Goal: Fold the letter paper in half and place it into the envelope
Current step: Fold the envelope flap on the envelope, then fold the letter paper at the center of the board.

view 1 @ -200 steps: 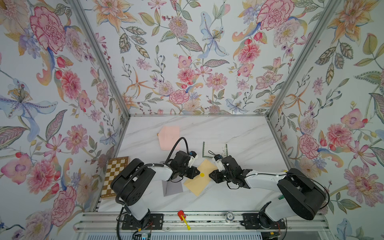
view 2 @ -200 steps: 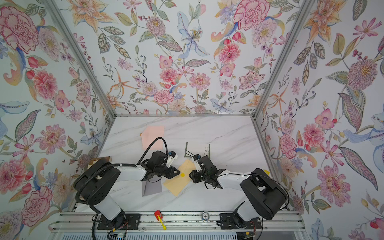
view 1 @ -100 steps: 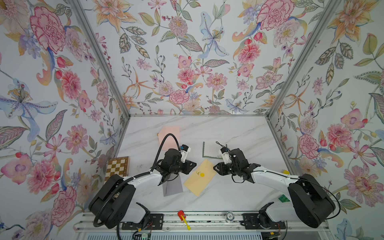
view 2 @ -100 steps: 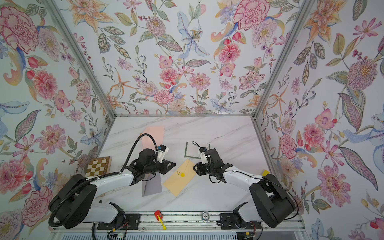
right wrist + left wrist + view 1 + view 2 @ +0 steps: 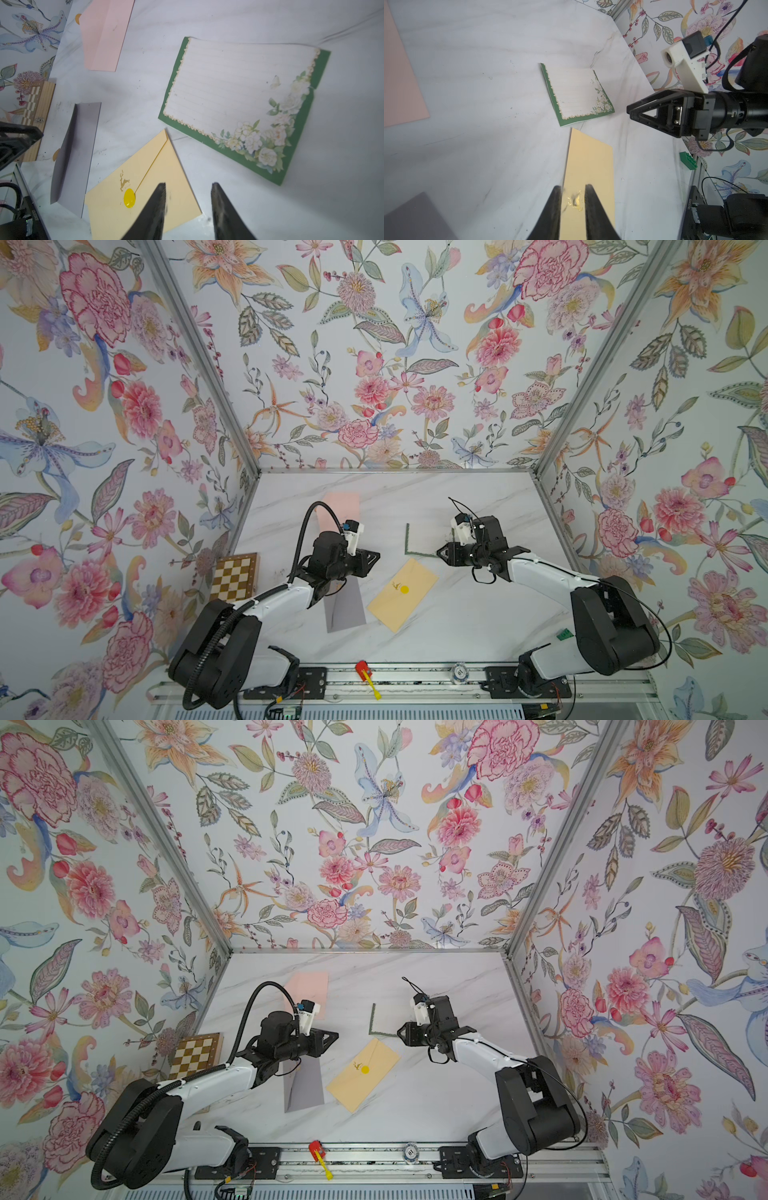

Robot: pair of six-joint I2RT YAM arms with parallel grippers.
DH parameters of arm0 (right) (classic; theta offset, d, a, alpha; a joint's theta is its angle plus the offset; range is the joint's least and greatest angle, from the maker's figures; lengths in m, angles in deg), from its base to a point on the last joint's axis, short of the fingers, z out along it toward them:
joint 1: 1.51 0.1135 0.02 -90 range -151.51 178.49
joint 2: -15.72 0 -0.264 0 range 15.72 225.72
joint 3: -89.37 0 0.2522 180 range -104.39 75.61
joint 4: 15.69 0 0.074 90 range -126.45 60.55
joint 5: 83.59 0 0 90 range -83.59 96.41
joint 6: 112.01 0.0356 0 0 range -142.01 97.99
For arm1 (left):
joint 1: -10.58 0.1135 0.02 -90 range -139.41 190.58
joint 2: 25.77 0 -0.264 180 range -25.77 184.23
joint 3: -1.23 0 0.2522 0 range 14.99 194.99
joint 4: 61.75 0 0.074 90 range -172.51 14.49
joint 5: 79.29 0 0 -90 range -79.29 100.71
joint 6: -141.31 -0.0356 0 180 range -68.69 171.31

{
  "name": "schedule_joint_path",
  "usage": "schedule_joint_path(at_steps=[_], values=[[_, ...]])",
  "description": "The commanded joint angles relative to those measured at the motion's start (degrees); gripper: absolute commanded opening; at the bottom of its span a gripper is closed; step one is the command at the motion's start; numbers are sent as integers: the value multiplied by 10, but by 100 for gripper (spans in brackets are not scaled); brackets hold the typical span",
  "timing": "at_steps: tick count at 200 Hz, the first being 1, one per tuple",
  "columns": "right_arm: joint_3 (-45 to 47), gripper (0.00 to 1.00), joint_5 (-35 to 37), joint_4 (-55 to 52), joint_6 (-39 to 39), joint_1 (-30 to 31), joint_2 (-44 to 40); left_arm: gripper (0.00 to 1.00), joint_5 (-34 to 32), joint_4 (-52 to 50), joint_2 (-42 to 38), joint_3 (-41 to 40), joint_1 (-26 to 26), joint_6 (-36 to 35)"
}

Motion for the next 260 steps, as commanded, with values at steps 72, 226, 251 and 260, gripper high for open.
schedule_joint_path(at_steps=[72,226,251,260], values=[[-168,40,-59,-82,-23,-52,152,24,17,74,153,91,8,30],[-175,39,-43,-117,-38,-37,205,25,72,154,352,191,1,75],[-175,39,-33,-122,-42,-36,209,25,73,157,364,198,-3,79],[-175,39,-29,-125,-43,-36,209,26,71,151,368,202,-5,77]])
